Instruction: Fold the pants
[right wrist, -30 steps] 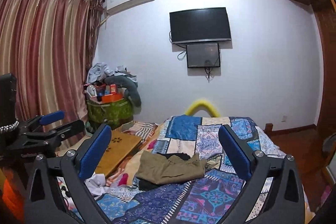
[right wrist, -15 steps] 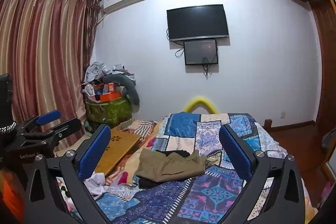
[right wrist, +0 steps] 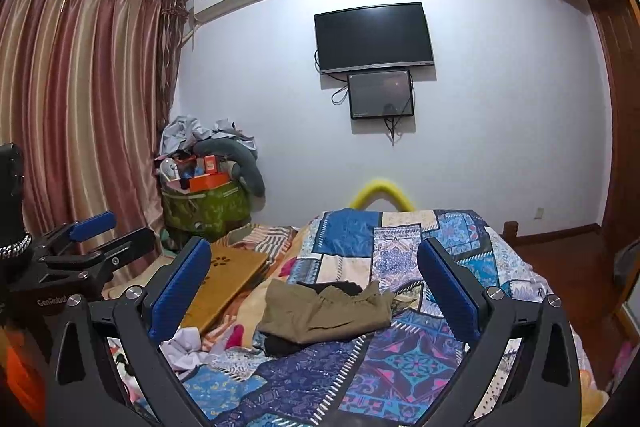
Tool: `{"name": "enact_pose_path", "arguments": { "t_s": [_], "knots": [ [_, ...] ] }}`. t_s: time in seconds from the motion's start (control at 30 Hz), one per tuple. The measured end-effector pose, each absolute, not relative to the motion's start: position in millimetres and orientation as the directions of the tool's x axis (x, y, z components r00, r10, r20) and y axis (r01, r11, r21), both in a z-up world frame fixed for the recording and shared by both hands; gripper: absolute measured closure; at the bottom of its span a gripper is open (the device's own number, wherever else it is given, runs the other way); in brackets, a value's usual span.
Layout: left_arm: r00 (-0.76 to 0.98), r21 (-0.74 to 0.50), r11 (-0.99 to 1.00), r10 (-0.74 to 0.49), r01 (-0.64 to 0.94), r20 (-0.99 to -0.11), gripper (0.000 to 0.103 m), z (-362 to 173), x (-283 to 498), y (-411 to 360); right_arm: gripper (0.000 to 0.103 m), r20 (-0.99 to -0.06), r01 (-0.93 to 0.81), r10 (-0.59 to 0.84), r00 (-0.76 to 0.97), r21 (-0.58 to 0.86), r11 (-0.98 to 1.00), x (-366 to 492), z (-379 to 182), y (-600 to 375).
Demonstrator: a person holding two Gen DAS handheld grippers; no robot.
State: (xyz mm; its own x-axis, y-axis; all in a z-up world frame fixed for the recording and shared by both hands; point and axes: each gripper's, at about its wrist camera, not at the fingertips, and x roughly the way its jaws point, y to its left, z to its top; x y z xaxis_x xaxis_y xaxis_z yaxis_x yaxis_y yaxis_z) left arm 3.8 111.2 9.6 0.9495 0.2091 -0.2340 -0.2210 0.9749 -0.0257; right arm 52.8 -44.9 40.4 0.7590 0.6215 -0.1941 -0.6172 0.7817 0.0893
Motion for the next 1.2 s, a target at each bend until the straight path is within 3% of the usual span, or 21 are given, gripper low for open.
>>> {"name": "enact_pose_path", "arguments": {
  "t_s": [1.2],
  "knots": [
    [0.948, -0.043, 0.986, 0.144, -0.162, -0.283, 0.0, 3.4, 9.3, 115.9, 0.001, -0.217, -0.597, 0.606, 0.765, 0.114, 0.794, 54.6, 35.6, -46.8]
  ]
}}
